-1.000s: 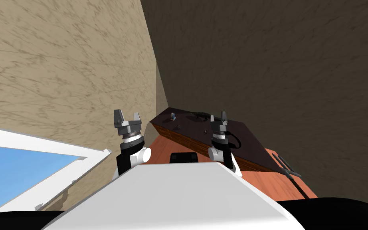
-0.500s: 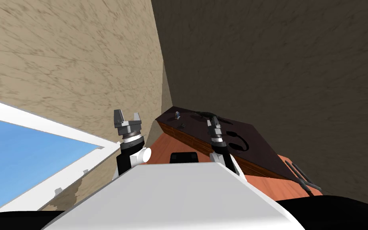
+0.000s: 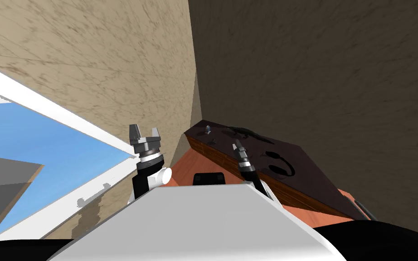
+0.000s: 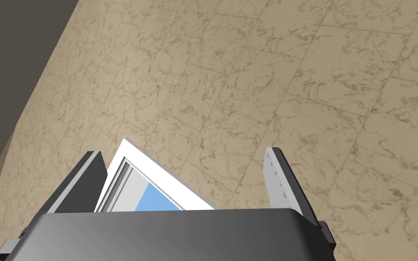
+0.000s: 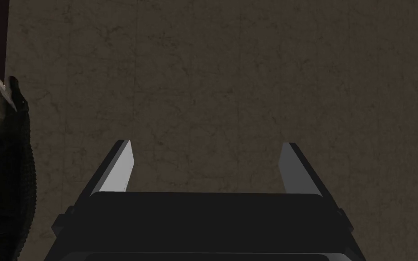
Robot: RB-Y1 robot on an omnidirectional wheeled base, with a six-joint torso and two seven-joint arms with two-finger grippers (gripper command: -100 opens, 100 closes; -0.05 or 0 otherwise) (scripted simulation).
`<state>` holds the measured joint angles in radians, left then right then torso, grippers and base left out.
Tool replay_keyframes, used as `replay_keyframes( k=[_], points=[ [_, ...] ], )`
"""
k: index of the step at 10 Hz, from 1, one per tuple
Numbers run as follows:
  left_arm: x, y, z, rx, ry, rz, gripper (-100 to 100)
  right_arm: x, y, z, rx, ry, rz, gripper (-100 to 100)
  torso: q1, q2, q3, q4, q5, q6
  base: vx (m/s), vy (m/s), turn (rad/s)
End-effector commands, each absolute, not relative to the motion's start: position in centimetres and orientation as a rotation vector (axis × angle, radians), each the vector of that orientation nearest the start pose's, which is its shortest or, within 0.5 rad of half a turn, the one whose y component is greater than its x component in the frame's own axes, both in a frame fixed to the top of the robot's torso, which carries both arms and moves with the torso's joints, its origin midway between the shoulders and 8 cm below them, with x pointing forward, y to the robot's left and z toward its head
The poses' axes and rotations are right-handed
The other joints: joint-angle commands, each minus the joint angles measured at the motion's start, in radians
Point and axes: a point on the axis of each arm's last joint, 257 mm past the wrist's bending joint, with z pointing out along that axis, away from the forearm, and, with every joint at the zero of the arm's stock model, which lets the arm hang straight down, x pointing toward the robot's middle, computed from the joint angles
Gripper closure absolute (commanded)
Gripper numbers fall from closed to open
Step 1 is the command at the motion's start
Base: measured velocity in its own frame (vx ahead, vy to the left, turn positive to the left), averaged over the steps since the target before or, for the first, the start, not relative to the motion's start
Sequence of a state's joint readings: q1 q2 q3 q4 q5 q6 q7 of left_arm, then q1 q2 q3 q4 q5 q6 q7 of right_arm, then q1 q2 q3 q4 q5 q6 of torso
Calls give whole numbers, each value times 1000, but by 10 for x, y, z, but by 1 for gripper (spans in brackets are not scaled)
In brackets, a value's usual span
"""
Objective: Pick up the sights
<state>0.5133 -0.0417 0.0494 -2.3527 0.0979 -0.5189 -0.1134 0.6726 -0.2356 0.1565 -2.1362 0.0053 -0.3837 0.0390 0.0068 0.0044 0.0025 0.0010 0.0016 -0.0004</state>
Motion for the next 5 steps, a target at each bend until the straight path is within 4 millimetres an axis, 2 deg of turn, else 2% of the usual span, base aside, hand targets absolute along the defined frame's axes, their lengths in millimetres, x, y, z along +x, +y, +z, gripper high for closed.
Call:
replay_keyframes(
  k=[1, 2, 3, 4, 5],
  points=[
    [317, 308, 56, -635, 490, -1217, 0, 338, -232, -183, 854, 1269, 1169, -100, 0, 0, 0, 0, 0, 0, -72, 165, 256],
    [317, 308, 56, -636, 490, -1217, 0, 328, -231, -211, 872, 1356, 1123, -100, 3, 1, 1, 0, 1, 0, -56, 185, 246],
    [317, 308, 56, -636, 490, -1217, 0, 327, -231, -212, 874, 1358, 1122, -100, 4, 1, 1, 0, 1, 0, -28, 142, 87],
    [317, 308, 56, -636, 490, -1216, 0, 315, -230, -239, 888, 1446, 1073, -100, 2, 0, 0, 0, 1, 1, -10, 127, 185],
    [317, 308, 56, -635, 490, -1216, 0, 315, -230, -239, 888, 1446, 1073, -100, 1, -1, -1, 0, 0, 0, 3, 93, 97]
  ],
)
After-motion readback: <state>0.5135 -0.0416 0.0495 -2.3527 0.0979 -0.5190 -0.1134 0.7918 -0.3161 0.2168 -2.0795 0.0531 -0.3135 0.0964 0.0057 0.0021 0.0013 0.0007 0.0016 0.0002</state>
